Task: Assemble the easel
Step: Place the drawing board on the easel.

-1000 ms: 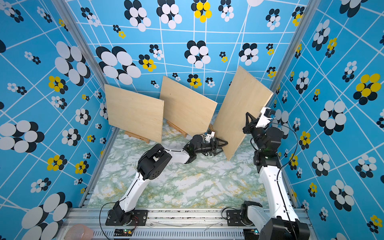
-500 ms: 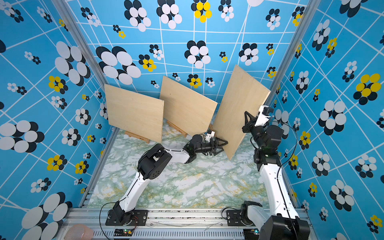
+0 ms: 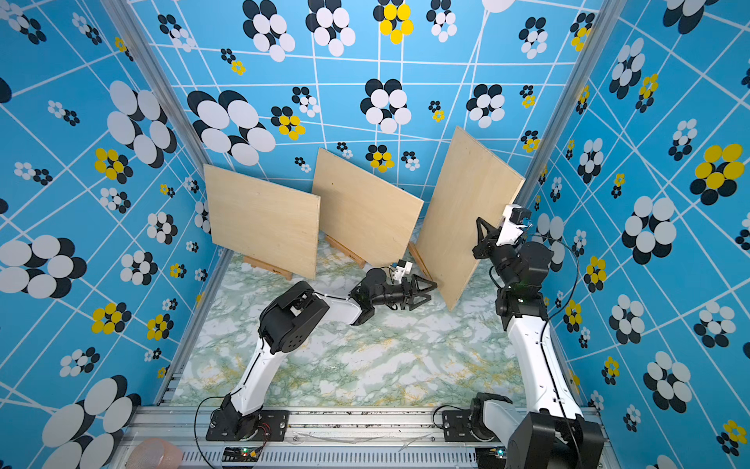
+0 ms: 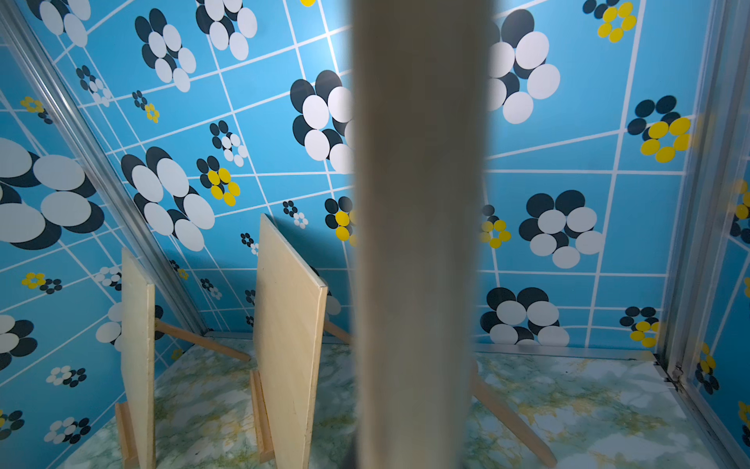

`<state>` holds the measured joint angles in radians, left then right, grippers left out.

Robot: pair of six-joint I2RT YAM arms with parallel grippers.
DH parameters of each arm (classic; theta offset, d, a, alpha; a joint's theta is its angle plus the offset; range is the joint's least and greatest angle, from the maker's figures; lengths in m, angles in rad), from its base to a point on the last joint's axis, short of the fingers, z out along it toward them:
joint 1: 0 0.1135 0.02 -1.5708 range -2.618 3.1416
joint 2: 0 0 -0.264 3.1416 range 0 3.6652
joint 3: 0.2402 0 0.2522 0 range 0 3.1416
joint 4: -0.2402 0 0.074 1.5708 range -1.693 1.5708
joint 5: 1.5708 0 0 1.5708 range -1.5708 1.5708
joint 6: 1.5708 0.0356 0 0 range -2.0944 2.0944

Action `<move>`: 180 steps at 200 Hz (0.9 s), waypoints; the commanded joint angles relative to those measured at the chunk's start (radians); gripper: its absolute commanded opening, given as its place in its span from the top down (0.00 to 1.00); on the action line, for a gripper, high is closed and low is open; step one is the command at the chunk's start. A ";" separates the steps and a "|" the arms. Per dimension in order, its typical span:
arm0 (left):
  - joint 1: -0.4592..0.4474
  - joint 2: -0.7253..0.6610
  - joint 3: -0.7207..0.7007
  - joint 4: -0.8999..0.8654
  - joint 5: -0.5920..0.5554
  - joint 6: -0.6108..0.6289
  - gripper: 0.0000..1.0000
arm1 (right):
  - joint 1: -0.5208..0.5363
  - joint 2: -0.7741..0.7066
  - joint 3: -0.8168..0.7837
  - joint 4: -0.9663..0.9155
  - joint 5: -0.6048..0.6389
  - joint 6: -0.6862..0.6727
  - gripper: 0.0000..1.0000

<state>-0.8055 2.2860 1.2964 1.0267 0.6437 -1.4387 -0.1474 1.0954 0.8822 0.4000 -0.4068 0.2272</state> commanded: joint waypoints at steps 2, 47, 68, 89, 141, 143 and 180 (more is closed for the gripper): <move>0.016 -0.106 -0.067 0.031 0.011 0.064 0.14 | -0.015 -0.004 0.028 0.040 -0.065 -0.032 1.00; 0.020 -0.274 -0.205 -0.097 0.048 0.228 0.17 | -0.064 -0.001 -0.026 0.106 -0.134 0.012 1.00; 0.029 -0.327 -0.256 -0.126 0.055 0.285 0.17 | -0.074 0.000 -0.058 0.146 -0.145 0.030 1.00; 0.043 -0.404 -0.290 -0.251 0.052 0.398 0.17 | -0.079 0.007 -0.085 0.181 -0.150 0.026 1.00; 0.120 -0.574 -0.349 -0.462 0.054 0.575 0.17 | -0.096 0.067 -0.109 0.289 -0.167 0.045 1.00; 0.125 -0.579 -0.352 -0.465 0.055 0.576 0.17 | -0.096 0.071 -0.107 0.292 -0.167 0.046 1.00; 0.184 -0.646 -0.380 -0.520 0.059 0.618 0.17 | -0.096 0.140 -0.078 0.336 -0.178 0.060 1.00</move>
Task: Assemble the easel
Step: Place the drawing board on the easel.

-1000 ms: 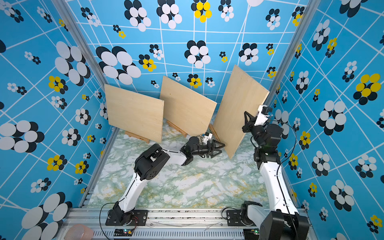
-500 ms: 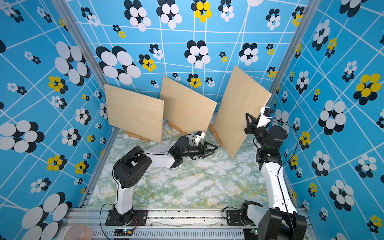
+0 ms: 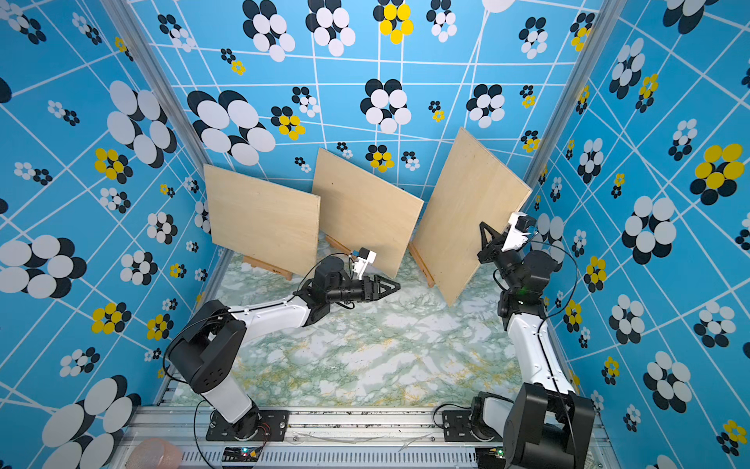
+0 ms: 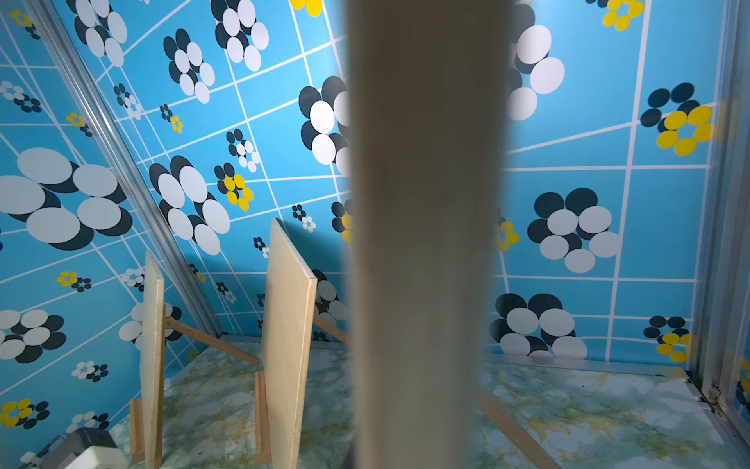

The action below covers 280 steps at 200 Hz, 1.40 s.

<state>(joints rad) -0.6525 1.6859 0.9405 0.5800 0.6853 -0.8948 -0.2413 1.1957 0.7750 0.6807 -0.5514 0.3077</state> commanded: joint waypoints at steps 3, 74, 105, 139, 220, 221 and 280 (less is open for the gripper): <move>0.035 -0.049 -0.025 -0.076 0.019 0.077 0.17 | -0.003 0.047 0.030 0.060 -0.033 -0.020 1.00; 0.106 -0.121 -0.039 -0.162 0.017 0.134 0.17 | -0.003 0.191 0.081 0.159 -0.073 0.015 1.00; 0.119 -0.121 -0.033 -0.167 0.022 0.135 0.17 | -0.003 0.236 0.101 0.197 -0.084 0.038 1.00; 0.123 -0.117 -0.029 -0.170 0.023 0.137 0.17 | 0.000 0.281 0.115 0.236 -0.087 0.056 1.00; 0.134 -0.121 -0.029 -0.181 0.020 0.142 0.17 | 0.011 0.361 0.154 0.272 -0.079 0.057 1.00; 0.134 -0.121 -0.029 -0.181 0.019 0.142 0.17 | 0.011 0.362 0.154 0.272 -0.078 0.058 1.00; 0.150 -0.131 -0.034 -0.203 0.018 0.152 0.17 | 0.013 0.426 0.156 0.335 -0.068 0.082 1.00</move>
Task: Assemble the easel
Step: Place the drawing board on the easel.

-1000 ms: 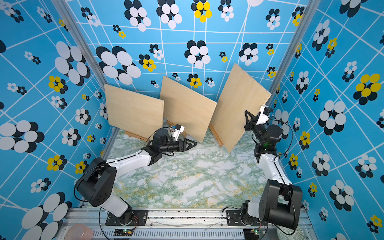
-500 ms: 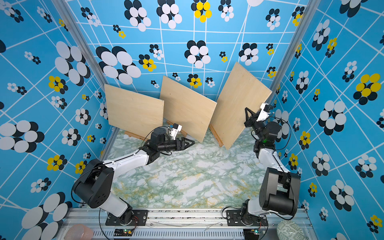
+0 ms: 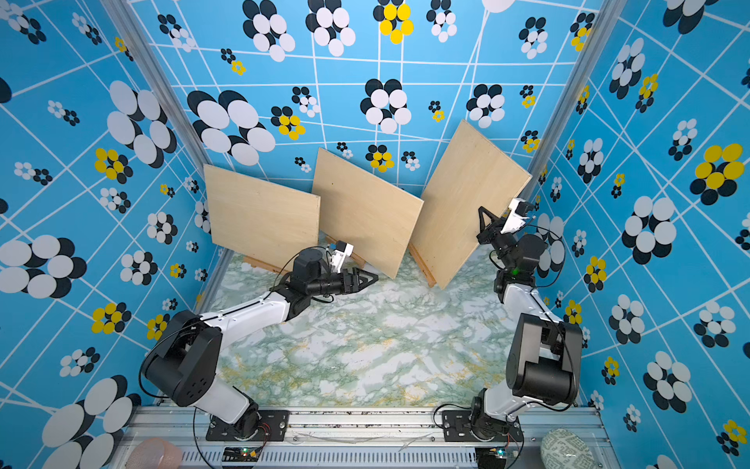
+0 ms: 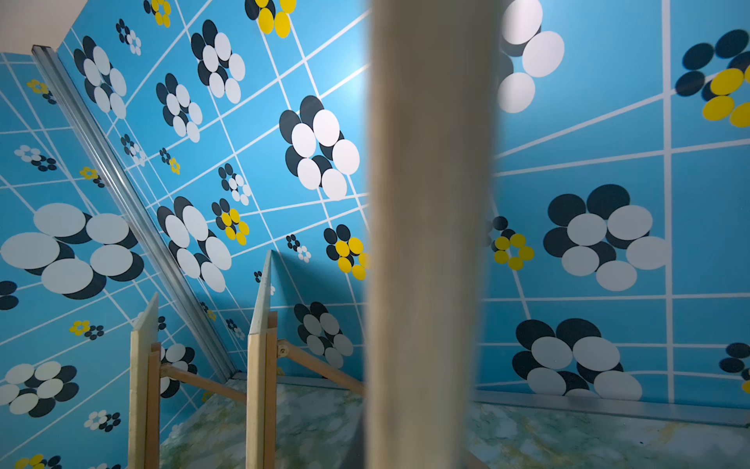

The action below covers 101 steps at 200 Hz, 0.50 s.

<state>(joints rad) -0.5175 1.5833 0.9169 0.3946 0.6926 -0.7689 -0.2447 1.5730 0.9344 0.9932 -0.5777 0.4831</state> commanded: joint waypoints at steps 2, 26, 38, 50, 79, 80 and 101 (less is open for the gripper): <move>0.014 -0.028 -0.010 -0.018 0.011 0.025 0.17 | 0.016 0.050 -0.003 0.022 -0.042 -0.093 1.00; 0.020 -0.029 -0.014 -0.013 0.012 0.023 0.17 | 0.016 0.068 -0.005 0.033 -0.038 -0.092 1.00; 0.023 -0.029 -0.015 -0.013 0.012 0.024 0.17 | 0.016 0.076 -0.005 0.038 -0.037 -0.093 1.00; 0.027 -0.028 -0.016 -0.012 0.012 0.025 0.17 | 0.016 0.084 -0.006 0.045 -0.037 -0.095 1.00; 0.031 -0.022 -0.017 -0.003 0.017 0.020 0.17 | 0.015 0.089 -0.013 0.037 -0.033 -0.116 1.00; 0.031 -0.022 -0.017 -0.003 0.017 0.020 0.17 | 0.015 0.089 -0.013 0.037 -0.032 -0.116 1.00; 0.033 -0.021 -0.017 -0.003 0.017 0.020 0.17 | 0.011 0.091 -0.021 0.032 -0.030 -0.131 1.00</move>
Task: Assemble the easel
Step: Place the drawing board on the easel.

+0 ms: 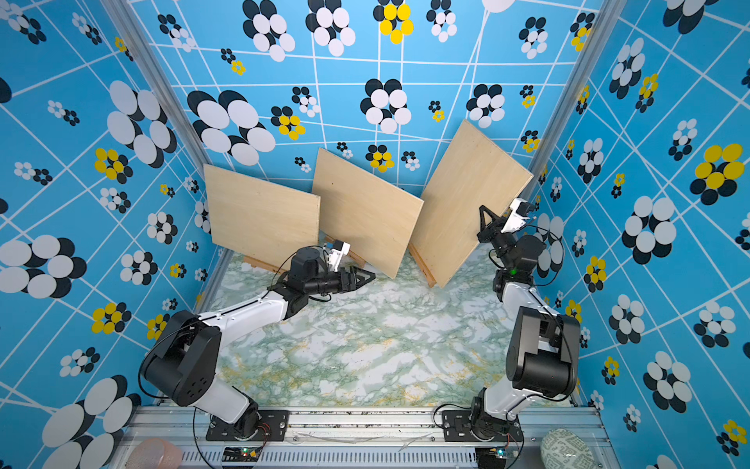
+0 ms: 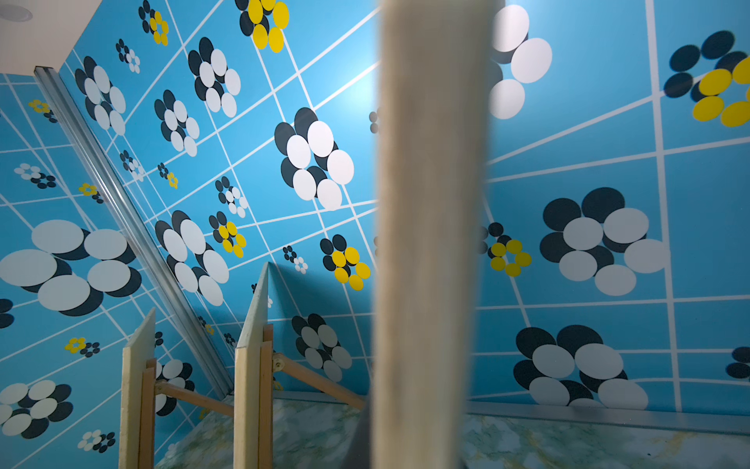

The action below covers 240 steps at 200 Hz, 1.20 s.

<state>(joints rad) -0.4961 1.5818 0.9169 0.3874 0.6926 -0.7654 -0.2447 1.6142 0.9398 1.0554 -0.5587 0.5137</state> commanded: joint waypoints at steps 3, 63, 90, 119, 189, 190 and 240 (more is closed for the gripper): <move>0.012 -0.020 -0.017 0.004 0.016 0.017 0.18 | 0.009 0.050 -0.027 -0.031 -0.048 -0.161 1.00; 0.012 -0.016 -0.020 0.005 0.016 0.015 0.18 | -0.005 0.064 -0.051 -0.029 -0.045 -0.185 1.00; 0.012 -0.019 -0.019 0.004 0.015 0.015 0.18 | -0.005 0.073 -0.060 -0.022 -0.040 -0.188 1.00; 0.017 -0.024 -0.024 0.002 0.015 0.020 0.18 | -0.006 0.086 -0.069 -0.006 -0.041 -0.187 0.99; 0.025 -0.015 -0.027 0.025 0.022 0.012 0.18 | -0.008 0.079 -0.085 -0.025 -0.020 -0.221 0.73; 0.025 -0.015 -0.027 0.025 0.023 0.012 0.18 | -0.007 0.079 -0.085 -0.026 -0.020 -0.221 0.72; 0.027 -0.005 -0.033 0.045 0.024 0.003 0.18 | -0.007 0.074 -0.103 -0.030 -0.005 -0.235 0.56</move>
<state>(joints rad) -0.4797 1.5818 0.9020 0.3954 0.6937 -0.7658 -0.2474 1.6821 0.8677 1.0779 -0.5808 0.3149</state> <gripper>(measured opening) 0.823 0.357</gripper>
